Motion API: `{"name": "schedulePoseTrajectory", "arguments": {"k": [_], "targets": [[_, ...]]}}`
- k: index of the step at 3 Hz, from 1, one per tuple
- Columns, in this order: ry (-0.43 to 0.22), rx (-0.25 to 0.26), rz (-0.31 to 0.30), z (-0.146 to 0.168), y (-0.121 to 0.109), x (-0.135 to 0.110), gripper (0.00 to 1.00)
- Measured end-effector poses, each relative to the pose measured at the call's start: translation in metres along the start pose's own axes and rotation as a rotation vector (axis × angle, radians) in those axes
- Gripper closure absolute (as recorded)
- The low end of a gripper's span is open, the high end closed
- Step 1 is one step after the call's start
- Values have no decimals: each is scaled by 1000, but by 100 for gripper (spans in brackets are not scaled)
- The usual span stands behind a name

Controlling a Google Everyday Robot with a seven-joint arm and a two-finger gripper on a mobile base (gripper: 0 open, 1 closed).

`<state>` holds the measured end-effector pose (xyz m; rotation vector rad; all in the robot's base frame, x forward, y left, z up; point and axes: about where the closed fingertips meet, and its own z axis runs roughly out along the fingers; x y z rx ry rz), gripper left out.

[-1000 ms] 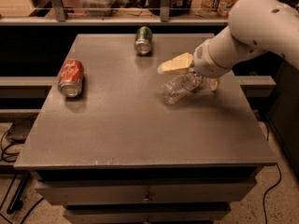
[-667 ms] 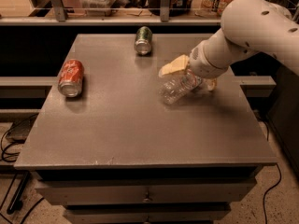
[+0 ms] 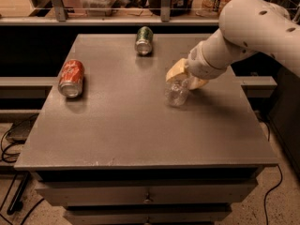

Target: Move water bottle near coke can

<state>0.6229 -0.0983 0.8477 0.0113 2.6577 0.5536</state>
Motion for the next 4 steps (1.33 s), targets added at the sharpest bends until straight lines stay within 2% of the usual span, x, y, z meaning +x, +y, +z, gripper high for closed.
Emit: {"name": "schedulePoseTrajectory", "arguments": {"k": [1, 2, 3, 4], "targets": [[-4, -65, -93, -9, 29, 2, 100], [22, -212, -212, -28, 74, 6, 100], [15, -260, -319, -35, 90, 7, 100], [15, -260, -319, -35, 90, 7, 100]]}}
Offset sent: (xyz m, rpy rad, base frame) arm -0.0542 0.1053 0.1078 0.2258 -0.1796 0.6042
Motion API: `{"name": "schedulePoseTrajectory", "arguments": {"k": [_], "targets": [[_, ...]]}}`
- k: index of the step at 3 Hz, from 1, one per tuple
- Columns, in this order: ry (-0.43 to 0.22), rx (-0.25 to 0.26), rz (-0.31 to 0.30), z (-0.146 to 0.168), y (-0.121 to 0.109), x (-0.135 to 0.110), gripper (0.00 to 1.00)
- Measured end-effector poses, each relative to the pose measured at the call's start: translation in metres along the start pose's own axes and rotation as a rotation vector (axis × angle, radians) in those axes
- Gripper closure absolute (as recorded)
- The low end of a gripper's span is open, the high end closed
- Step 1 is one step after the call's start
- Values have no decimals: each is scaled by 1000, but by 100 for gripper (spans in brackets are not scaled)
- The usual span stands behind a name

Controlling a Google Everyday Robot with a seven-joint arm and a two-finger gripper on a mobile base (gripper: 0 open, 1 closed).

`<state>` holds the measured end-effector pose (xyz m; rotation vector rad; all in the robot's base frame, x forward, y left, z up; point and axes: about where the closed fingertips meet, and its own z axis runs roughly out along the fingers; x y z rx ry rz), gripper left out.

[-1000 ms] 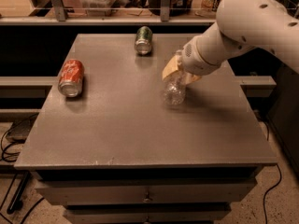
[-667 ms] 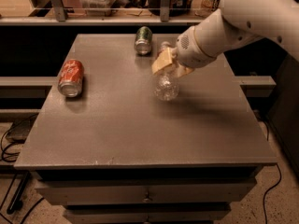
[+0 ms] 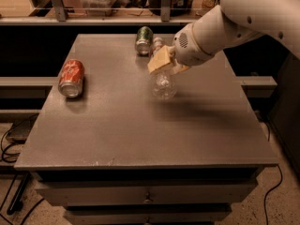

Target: Move water bottle near coke can

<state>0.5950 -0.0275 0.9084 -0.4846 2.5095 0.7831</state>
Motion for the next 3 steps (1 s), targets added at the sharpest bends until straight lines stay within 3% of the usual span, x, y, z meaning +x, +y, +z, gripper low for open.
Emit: {"name": "schedulePoseTrajectory", "arguments": {"k": [1, 2, 3], "targets": [[44, -95, -66, 36, 52, 1, 100], [88, -175, -112, 65, 89, 4, 100], [117, -226, -116, 90, 109, 6, 82]]}}
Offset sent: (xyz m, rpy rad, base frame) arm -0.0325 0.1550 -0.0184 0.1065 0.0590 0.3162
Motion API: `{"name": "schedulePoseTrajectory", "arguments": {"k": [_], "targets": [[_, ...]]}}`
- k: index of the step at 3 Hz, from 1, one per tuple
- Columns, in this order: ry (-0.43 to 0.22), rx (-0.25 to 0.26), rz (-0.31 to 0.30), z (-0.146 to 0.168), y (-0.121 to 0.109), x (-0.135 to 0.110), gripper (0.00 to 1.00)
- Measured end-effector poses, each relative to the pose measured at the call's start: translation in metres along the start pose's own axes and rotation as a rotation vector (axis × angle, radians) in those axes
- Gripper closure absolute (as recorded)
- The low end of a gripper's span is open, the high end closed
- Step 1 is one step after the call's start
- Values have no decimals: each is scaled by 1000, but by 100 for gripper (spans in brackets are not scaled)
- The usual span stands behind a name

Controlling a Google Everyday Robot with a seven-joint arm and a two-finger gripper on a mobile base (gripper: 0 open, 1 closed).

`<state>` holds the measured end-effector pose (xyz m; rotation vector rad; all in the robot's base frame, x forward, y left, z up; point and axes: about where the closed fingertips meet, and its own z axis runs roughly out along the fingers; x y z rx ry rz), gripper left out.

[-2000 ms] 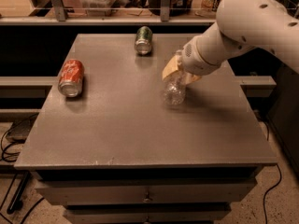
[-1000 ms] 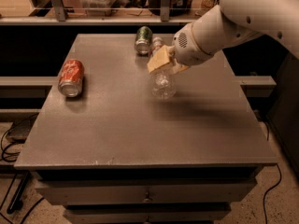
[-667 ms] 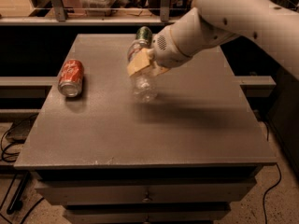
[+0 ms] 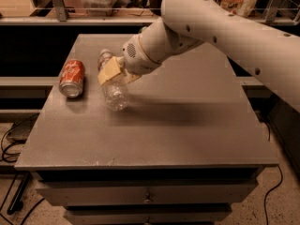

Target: Move water bottle near coke can

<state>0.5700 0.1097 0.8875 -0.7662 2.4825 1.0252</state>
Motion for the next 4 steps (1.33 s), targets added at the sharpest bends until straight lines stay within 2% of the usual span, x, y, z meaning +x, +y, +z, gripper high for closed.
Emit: {"name": "schedulePoseTrajectory", "arguments": {"k": [1, 2, 3, 4], "targets": [[32, -54, 13, 30, 8, -2, 51], [49, -80, 17, 44, 12, -2, 27], [50, -84, 29, 49, 10, 0, 4], [32, -76, 45, 44, 6, -1, 0]]}}
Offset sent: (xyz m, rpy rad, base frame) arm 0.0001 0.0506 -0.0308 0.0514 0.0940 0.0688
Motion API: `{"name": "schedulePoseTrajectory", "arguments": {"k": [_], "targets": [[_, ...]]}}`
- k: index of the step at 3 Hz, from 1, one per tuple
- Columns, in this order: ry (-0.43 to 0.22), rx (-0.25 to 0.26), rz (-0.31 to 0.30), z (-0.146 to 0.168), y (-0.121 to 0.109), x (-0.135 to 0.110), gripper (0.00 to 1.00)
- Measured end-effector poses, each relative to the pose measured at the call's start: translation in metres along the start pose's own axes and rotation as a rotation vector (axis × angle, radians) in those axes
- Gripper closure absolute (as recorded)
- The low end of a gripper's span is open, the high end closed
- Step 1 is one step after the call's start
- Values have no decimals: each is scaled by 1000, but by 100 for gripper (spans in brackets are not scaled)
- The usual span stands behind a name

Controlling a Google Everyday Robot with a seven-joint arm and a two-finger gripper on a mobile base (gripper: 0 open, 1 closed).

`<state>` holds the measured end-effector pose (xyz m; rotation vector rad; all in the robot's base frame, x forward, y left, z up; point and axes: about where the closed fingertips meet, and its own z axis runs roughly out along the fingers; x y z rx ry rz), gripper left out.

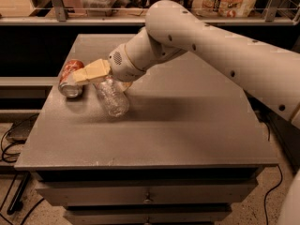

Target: Move water bottle near coke can

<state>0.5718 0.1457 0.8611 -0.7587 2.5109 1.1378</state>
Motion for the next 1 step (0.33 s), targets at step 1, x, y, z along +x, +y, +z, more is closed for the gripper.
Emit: {"name": "schedulePoseTrajectory", "arguments": {"k": [1], "targets": [[0, 0, 0, 0, 0, 0, 0]]}}
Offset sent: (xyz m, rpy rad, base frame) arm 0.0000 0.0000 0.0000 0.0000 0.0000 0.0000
